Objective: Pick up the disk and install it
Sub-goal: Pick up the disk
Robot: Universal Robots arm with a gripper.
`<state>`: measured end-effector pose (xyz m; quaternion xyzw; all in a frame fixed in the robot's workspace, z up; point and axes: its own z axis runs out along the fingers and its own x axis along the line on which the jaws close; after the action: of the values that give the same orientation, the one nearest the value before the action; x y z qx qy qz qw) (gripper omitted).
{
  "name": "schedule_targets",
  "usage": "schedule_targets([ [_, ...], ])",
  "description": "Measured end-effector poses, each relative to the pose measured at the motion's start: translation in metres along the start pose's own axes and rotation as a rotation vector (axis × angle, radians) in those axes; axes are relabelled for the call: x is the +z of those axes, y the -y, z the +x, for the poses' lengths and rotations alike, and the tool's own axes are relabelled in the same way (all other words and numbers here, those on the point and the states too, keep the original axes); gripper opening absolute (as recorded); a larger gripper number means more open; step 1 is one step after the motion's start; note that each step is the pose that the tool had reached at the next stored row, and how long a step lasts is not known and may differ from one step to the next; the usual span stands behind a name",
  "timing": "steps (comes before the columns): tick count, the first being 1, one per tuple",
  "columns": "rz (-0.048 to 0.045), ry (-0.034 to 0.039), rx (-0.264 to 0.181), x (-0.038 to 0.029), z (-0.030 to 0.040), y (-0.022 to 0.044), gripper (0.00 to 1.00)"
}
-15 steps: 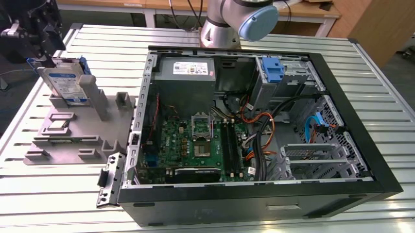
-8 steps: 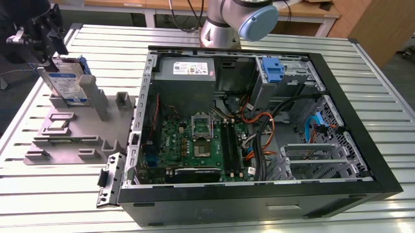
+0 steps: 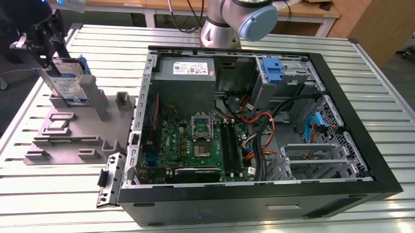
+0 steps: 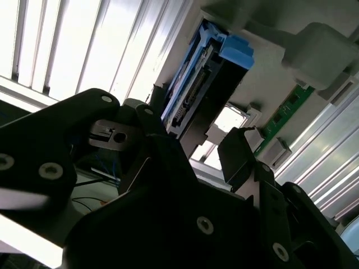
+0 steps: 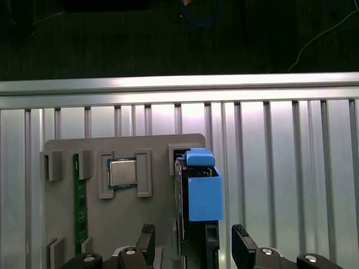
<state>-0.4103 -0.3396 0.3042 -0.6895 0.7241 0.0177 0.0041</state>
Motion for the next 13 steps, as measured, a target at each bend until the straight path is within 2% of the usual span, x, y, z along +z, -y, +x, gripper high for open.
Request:
schedule_targets([
  [5,0.0212,0.0011,-0.001,0.0049,0.0003,-0.0029,0.65],
  [13,0.0232,0.0010,-0.002,0.0058,-0.0011,-0.0034,0.65],
])
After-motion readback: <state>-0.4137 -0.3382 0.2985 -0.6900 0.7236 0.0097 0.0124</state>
